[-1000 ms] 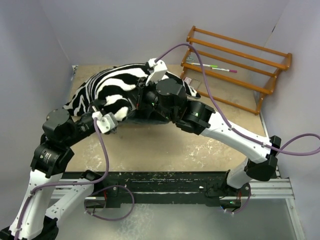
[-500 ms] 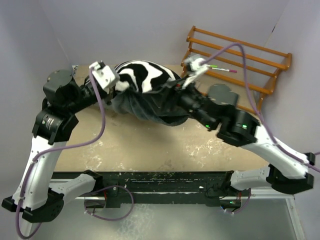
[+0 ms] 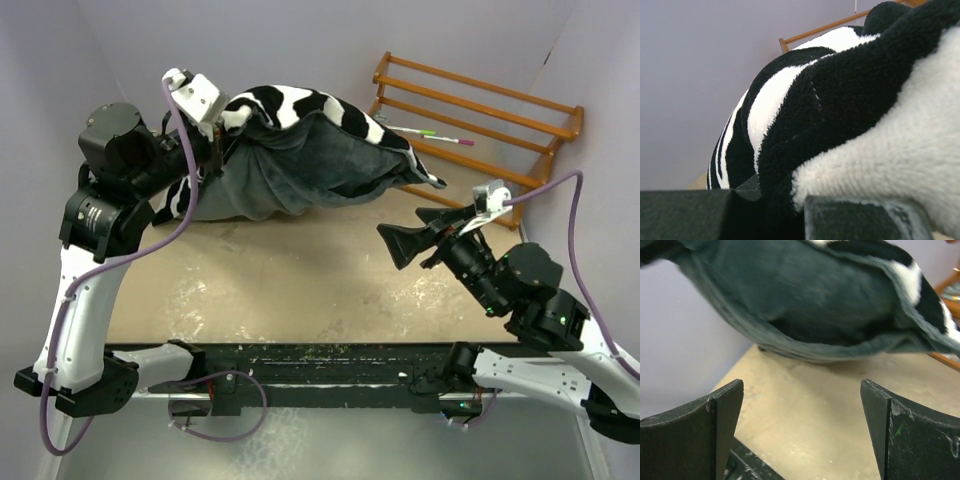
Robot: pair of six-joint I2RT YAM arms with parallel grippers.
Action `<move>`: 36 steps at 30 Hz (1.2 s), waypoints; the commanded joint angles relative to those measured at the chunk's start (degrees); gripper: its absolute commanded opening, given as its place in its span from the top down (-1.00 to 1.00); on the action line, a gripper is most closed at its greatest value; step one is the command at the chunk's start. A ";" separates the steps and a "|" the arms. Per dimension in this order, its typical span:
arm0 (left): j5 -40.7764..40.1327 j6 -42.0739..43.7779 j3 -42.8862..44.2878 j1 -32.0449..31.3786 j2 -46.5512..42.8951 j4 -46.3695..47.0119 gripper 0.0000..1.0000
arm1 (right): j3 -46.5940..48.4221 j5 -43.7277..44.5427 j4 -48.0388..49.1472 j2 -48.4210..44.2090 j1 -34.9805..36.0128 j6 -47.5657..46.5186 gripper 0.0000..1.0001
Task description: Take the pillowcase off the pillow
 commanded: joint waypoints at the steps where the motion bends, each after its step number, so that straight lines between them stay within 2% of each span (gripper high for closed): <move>1: -2.78 -0.37 6.73 0.08 -3.24 7.61 1.00 | -4.14 11.83 2.69 -1.16 -0.29 -1.69 -0.99; 4: -4.20 -0.31 9.71 0.07 -2.99 3.69 1.00 | -6.10 14.95 7.19 -0.35 -3.02 -2.37 -0.99; 6: -4.46 0.43 9.69 0.14 -3.77 2.48 1.00 | -6.41 11.98 9.73 1.98 -7.66 -4.27 -0.99; 9: -5.80 2.50 9.52 0.08 -4.51 0.70 1.00 | -4.39 0.10 11.22 7.66 -18.14 -6.53 -0.99; 11: -7.98 4.31 9.67 0.05 -4.67 -0.68 1.00 | -3.18 -9.94 13.08 10.83 -22.74 -9.52 -0.98; 16: -15.94 8.45 9.22 0.12 -4.09 -2.56 1.00 | -2.20 -42.93 18.38 14.29 -24.74 -19.20 -0.97; 22: -15.43 9.12 6.99 0.10 -5.25 -1.52 1.00 | 5.89 -49.49 16.62 25.16 -25.80 -23.52 -0.89; 25: -16.27 10.10 6.80 0.13 -5.35 -2.11 1.00 | 8.61 -55.00 19.95 28.60 -25.93 -20.89 -0.63; 26: -16.79 10.63 6.14 0.11 -5.64 -1.95 1.00 | 9.61 -57.04 21.16 29.54 -25.92 -19.69 -0.42; 28: -17.62 11.98 3.74 0.07 -6.60 -0.92 0.97 | 12.46 -59.60 23.42 31.74 -25.91 -16.41 0.21; 29: -17.99 12.95 2.11 0.15 -7.30 0.08 0.74 | 15.26 -59.07 23.99 32.95 -25.80 -16.16 0.56; 30: -18.21 13.74 0.72 0.12 -7.96 1.19 0.28 | 17.78 -59.05 23.84 34.41 -25.61 -14.63 0.95; 31: -18.27 14.76 -0.61 0.10 -8.60 2.05 -0.22 | 20.09 -58.44 23.60 35.66 -25.42 -12.52 1.00; 32: -18.21 15.62 -1.61 0.10 -8.99 3.05 -0.60 | 22.67 -56.63 23.05 36.88 -24.88 -11.07 1.00; 33: -18.24 16.27 -2.18 0.08 -9.52 4.13 -0.84 | 25.38 -54.86 22.09 37.82 -23.87 -10.78 1.00; 34: -18.57 16.85 -2.43 0.07 -9.88 5.43 -0.99 | 27.97 -50.89 20.52 38.59 -22.32 -10.79 1.00; 36: -20.42 18.45 -1.94 0.09 -10.56 9.16 -0.99 | 34.57 -36.53 16.22 41.06 -18.85 -12.29 1.00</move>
